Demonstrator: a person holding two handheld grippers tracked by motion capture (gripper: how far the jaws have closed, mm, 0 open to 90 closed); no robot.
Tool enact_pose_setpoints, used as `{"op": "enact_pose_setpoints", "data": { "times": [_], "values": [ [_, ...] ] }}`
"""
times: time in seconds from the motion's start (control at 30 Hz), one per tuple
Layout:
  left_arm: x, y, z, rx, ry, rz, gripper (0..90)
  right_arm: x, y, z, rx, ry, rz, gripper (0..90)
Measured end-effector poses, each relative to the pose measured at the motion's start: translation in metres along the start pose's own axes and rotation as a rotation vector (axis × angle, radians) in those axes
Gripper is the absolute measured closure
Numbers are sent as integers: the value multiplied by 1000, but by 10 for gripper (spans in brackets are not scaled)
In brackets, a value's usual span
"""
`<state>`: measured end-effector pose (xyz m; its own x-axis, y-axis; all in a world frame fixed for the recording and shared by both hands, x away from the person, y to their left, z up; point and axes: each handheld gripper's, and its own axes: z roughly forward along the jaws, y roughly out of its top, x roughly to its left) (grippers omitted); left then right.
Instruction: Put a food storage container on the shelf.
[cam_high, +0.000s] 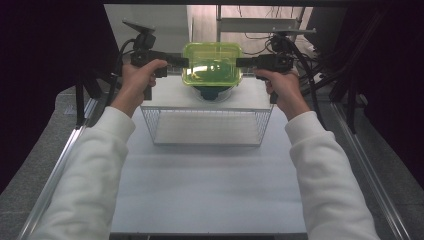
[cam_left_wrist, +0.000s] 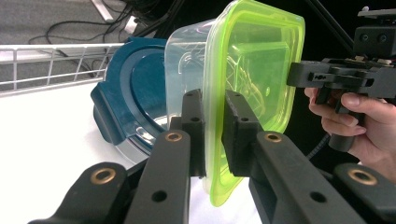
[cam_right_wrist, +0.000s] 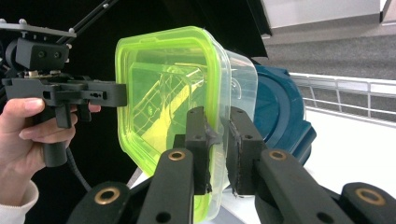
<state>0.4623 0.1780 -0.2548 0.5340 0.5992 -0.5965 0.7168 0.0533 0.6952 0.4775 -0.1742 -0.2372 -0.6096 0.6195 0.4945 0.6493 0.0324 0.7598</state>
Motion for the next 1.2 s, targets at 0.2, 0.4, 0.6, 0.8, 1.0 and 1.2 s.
{"op": "enact_pose_setpoints", "data": {
  "times": [0.2,0.4,0.6,0.8,1.0,1.2],
  "values": [
    [11,5,5,7,0,-43,803,-4,7,7,14,-13,22,788],
    [17,10,10,-3,-16,-73,801,-14,12,14,32,-14,78,778],
    [27,13,16,-29,-39,-141,785,-25,18,22,48,-13,159,760],
    [37,14,22,-37,-54,-190,757,-37,21,32,58,-5,250,743],
    [48,10,26,-68,-102,-239,737,-43,21,36,68,9,301,724],
    [48,9,27,-71,-97,-223,722,-46,19,36,53,27,323,716]
  ]
}}
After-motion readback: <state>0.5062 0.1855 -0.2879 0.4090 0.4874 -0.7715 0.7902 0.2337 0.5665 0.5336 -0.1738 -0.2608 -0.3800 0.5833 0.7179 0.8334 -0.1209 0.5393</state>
